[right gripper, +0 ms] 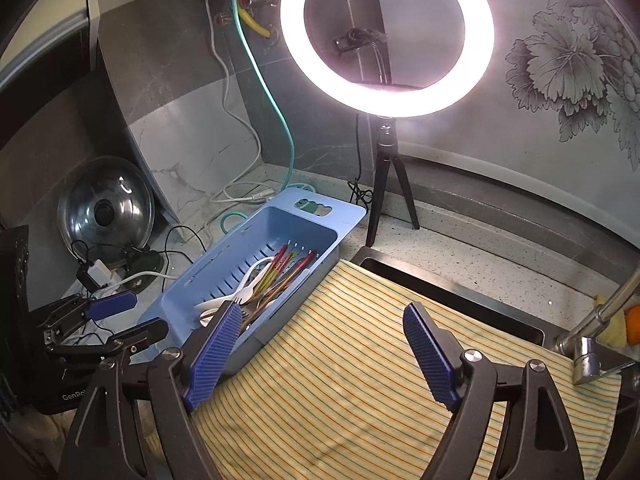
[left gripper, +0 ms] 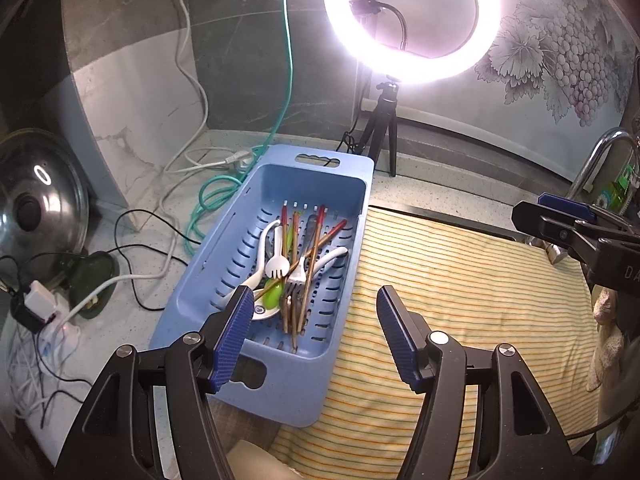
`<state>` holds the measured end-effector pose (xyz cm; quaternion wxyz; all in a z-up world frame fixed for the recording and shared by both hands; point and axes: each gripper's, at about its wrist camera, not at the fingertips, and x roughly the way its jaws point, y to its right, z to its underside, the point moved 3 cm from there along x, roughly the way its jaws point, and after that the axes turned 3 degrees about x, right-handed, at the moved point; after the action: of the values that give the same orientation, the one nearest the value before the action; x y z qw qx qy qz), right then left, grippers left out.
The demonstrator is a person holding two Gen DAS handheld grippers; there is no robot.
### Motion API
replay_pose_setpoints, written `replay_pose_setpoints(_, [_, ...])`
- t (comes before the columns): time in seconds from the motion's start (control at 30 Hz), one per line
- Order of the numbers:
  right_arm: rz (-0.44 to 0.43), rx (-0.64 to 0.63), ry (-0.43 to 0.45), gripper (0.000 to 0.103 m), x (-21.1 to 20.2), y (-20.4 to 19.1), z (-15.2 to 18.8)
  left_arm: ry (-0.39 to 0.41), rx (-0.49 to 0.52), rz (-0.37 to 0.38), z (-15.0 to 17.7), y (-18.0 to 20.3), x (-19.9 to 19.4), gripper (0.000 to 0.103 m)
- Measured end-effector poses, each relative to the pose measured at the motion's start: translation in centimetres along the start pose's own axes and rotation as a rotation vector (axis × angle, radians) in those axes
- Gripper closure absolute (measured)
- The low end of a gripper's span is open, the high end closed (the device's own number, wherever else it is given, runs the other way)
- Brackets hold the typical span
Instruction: Organize utensils
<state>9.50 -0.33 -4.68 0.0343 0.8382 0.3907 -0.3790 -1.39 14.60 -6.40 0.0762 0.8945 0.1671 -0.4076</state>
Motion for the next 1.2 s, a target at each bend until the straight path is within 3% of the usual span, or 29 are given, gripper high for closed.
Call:
replay_pose_setpoints(0.07, [-0.003, 0.008, 0.003, 0.023, -0.4, 0.2, 0.1, 0.01, 0.002, -0.006, 0.0, 0.1, -0.4, 0.028])
replay_pose_setpoints(1.2, [-0.004, -0.005, 0.029, 0.022, -2.0, -0.2, 0.3, 0.034, -0.005, -0.011, 0.3, 1.1, -2.6, 0.027])
